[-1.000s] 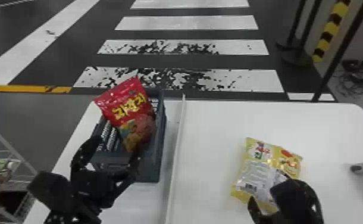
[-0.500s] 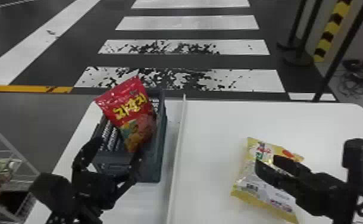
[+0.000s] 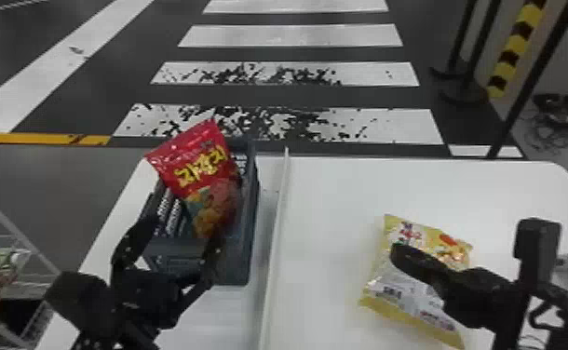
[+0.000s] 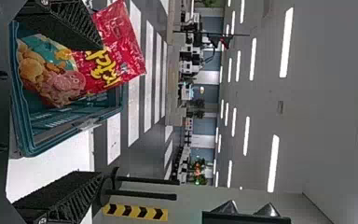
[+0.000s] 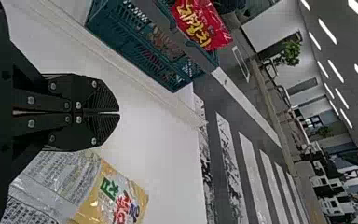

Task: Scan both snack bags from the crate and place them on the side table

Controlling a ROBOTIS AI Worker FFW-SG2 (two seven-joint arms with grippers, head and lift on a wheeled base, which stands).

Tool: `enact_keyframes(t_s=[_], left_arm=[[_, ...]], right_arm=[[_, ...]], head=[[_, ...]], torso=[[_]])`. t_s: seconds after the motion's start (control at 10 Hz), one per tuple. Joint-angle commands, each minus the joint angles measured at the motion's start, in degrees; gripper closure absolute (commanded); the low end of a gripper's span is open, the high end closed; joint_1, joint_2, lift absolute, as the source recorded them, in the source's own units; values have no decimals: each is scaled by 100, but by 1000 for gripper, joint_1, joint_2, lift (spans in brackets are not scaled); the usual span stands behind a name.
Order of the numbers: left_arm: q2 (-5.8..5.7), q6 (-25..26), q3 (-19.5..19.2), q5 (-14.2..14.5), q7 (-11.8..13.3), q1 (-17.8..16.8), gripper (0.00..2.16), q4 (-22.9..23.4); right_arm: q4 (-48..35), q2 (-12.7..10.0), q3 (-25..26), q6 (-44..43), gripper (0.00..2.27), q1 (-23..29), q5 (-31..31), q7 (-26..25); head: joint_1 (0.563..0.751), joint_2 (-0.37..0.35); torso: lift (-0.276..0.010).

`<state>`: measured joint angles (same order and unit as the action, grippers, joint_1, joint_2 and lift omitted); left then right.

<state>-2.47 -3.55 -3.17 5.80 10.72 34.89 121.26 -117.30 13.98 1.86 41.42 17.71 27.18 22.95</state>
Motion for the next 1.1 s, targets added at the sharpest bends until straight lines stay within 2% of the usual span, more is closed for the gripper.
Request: enact_keyframes(t_s=[0.0,0.3,1.0], left_arm=[[1,0,-8,-9,0,0,36,3],[10,0,-8,-9,0,9,36,-6],[1,0,-8,0,0,-17,36,-76]], right_arm=[[630,-159,-230,-208,2256,-374,-327,104],[1403,-220,-520,-366,2256,-848,-617,227],[1658,-203,-538,3,2256,-892,-890,262]], head=[[695,97],[695,119],[695,119]], torso=[[-95],[-95],[-95]])
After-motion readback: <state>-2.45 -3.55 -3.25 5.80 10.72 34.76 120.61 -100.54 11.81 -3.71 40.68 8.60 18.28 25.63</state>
